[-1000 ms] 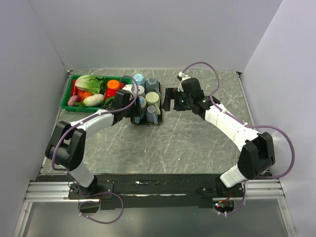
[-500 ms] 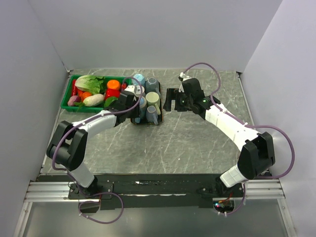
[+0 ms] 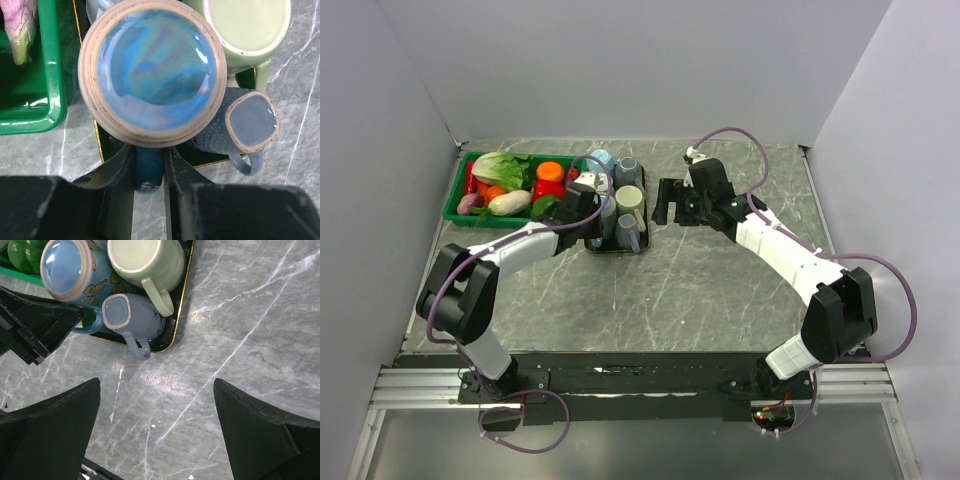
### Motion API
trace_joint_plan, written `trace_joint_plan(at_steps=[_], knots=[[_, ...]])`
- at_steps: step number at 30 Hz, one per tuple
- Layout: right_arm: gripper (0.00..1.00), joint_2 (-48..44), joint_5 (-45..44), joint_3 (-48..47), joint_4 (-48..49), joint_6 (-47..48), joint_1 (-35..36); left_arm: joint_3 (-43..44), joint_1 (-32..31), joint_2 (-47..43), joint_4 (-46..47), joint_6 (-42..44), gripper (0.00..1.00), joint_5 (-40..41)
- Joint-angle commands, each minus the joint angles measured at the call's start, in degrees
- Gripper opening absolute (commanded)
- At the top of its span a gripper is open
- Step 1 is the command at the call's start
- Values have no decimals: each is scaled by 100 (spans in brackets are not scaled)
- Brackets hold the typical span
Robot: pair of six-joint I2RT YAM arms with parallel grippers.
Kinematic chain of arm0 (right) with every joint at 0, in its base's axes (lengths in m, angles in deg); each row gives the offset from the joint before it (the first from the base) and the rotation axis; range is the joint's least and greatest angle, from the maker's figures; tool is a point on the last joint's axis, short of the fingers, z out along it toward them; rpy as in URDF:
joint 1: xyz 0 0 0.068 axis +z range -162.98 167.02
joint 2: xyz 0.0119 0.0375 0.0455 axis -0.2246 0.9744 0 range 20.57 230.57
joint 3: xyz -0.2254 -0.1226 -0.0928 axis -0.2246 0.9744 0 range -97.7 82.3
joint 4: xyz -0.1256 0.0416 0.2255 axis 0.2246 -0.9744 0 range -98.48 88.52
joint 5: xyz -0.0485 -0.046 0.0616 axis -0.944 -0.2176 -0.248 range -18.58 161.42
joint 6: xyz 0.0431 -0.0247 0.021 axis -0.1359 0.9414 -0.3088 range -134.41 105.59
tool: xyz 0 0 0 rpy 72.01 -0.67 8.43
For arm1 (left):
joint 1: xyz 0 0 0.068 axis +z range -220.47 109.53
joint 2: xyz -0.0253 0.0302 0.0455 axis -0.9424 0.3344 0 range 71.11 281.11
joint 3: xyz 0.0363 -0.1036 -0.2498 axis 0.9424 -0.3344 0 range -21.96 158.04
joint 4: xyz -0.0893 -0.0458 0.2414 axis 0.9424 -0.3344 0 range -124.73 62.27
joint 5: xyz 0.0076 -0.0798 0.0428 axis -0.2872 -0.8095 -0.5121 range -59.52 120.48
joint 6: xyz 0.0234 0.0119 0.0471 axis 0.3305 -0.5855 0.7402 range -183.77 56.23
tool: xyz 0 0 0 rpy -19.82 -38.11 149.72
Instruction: Turn the mug right side up
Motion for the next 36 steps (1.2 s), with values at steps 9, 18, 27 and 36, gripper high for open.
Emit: trace_joint_plan(at_steps=[9, 18, 27, 36], knots=[[100, -202, 621, -57, 150, -40, -65, 727, -29, -814, -781, -16, 1, 137], [100, -307, 1368, -22, 343, -74, -91, 1280, -29, -1270, -1537, 116, 1, 199], [100, -904, 2369, 434, 1405, -1416, -223, 2124, -12, -1869, -1617, -498, 1, -389], [100, -932, 3415, 1384, 5042, -4183, -294, 3082, -3, -2018, -1371, -1587, 1, -925]])
